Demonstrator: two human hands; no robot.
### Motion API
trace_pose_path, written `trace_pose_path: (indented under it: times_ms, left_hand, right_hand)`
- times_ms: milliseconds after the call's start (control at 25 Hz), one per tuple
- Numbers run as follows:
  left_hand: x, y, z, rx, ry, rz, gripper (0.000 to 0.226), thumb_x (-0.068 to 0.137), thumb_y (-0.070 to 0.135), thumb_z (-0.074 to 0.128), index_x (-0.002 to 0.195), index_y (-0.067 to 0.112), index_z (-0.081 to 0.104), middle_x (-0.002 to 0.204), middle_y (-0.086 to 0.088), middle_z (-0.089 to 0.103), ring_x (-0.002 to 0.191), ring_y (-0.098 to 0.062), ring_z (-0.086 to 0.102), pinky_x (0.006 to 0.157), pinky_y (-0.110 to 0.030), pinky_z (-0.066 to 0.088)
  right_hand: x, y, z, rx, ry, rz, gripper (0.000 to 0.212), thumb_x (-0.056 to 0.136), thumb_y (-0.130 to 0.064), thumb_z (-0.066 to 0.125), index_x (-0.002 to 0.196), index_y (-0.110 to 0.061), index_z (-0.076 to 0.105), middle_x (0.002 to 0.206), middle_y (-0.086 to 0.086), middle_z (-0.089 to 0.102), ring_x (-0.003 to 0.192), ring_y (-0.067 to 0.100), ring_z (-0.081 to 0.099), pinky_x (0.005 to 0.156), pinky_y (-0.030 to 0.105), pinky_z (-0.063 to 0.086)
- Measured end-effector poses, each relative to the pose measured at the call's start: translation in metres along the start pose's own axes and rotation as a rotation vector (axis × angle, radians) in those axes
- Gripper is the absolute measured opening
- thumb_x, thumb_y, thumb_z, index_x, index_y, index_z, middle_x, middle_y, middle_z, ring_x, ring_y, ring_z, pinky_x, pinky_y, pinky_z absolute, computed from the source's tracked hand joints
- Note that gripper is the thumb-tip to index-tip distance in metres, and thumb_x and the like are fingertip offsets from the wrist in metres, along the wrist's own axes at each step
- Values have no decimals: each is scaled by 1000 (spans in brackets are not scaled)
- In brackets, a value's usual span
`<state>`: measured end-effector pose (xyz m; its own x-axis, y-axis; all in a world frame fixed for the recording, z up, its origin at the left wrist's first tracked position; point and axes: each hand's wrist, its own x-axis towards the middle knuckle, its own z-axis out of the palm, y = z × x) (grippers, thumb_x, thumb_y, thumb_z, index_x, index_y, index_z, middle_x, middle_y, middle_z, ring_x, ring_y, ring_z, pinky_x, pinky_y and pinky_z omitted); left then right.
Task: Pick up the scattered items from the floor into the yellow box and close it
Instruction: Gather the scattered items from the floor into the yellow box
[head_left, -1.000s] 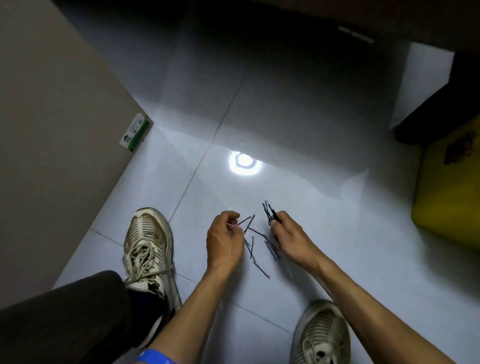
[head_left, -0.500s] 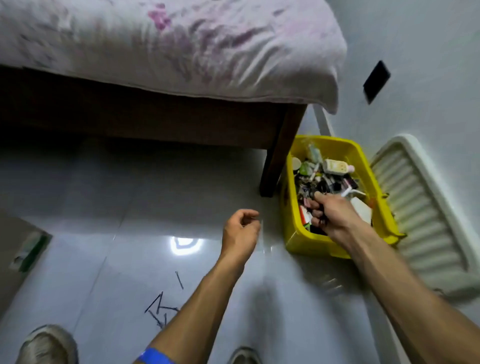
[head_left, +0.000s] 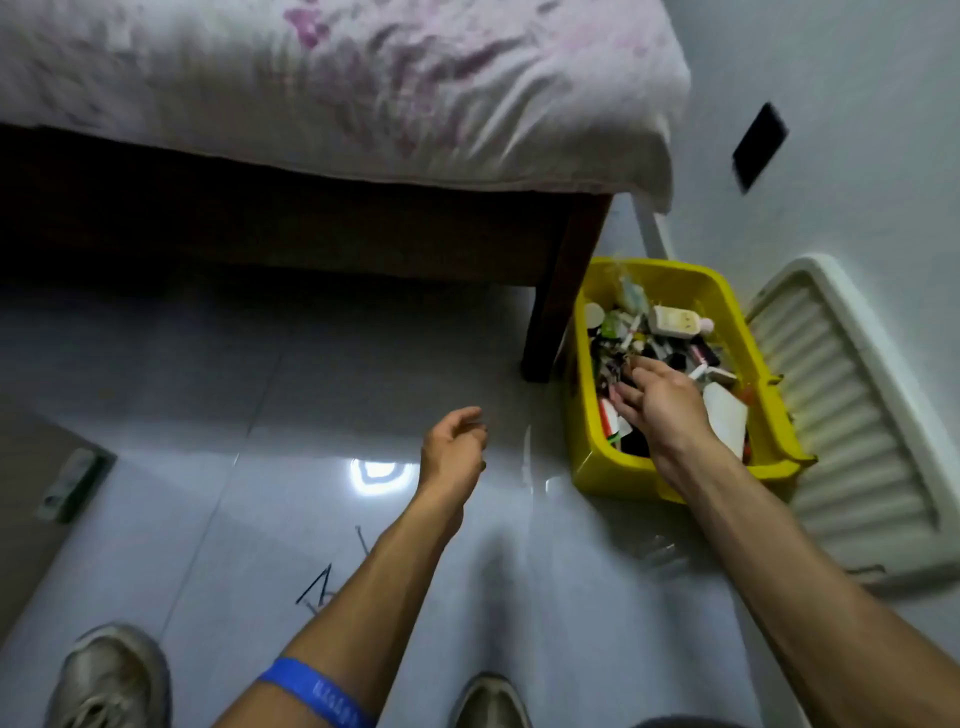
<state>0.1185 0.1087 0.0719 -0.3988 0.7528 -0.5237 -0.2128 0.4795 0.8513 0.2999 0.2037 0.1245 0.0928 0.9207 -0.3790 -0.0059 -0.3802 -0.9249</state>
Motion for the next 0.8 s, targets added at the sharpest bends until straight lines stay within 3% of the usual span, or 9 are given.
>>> trace_pose_path:
  times_ms: [80, 200, 320, 400, 480, 560, 720, 800]
  left_hand:
    - [-5, -16, -34, 45, 64, -19, 34, 98, 6, 48, 124, 22, 62, 122, -3, 63, 113, -21, 59, 102, -42, 50]
    - [-8, -60, -97, 125, 177, -67, 32, 95, 9, 50, 121, 22, 63, 117, -3, 65, 105, -19, 60, 97, -38, 52]
    - [-7, -113, -160, 323, 258, -136, 35, 92, 9, 53, 124, 22, 61, 120, -2, 64, 102, -17, 60, 88, -28, 49]
    - [-6, -149, -190, 501, 228, -196, 48, 86, 10, 61, 131, 21, 55, 127, -3, 59, 110, -20, 58, 92, -32, 50]
    - [-6, -184, -206, 776, 127, -227, 68, 75, 18, 73, 136, 22, 45, 131, -3, 48, 119, -24, 48, 95, -34, 47]
    - [-10, -207, -207, 958, 83, -189, 75, 69, 28, 78, 132, 23, 38, 126, -1, 39, 116, -24, 40, 88, -34, 46]
    - [-8, -235, -204, 891, 45, 56, 51, 79, 17, 64, 126, 24, 46, 113, 5, 40, 106, -18, 40, 83, -31, 47]
    - [-5, -236, -207, 870, 16, 125, 34, 85, 15, 58, 119, 21, 55, 111, 5, 45, 104, -17, 43, 82, -31, 46]
  right_hand:
    - [-22, 41, 32, -173, -141, 11, 29, 103, -10, 42, 129, -7, 55, 124, 15, 64, 101, 28, 66, 69, 27, 54]
    - [-58, 114, 73, -461, -422, 55, 19, 99, -16, 53, 113, -19, 64, 110, 4, 71, 87, 18, 69, 65, 27, 53]
    - [-85, 180, 110, -695, -592, 80, 16, 90, -17, 63, 104, -21, 70, 101, 2, 73, 83, 16, 69, 71, 30, 55]
    - [-95, 219, 130, -927, -657, -16, 20, 86, -21, 64, 105, -18, 69, 100, -1, 70, 89, 17, 65, 80, 31, 52]
    - [-105, 256, 145, -1186, -718, -128, 22, 85, -30, 62, 103, -18, 63, 99, -2, 65, 92, 21, 62, 74, 30, 47]
    - [-117, 285, 152, -1368, -762, -233, 24, 85, -34, 59, 102, -17, 56, 102, 1, 58, 95, 25, 58, 71, 30, 43]
    - [-132, 316, 169, -1267, -902, -382, 12, 90, -20, 50, 96, -18, 59, 97, 0, 57, 91, 24, 57, 69, 34, 44]
    - [-123, 314, 176, -1162, -826, -445, 10, 90, -21, 53, 94, -20, 62, 93, -2, 59, 86, 22, 58, 67, 32, 43]
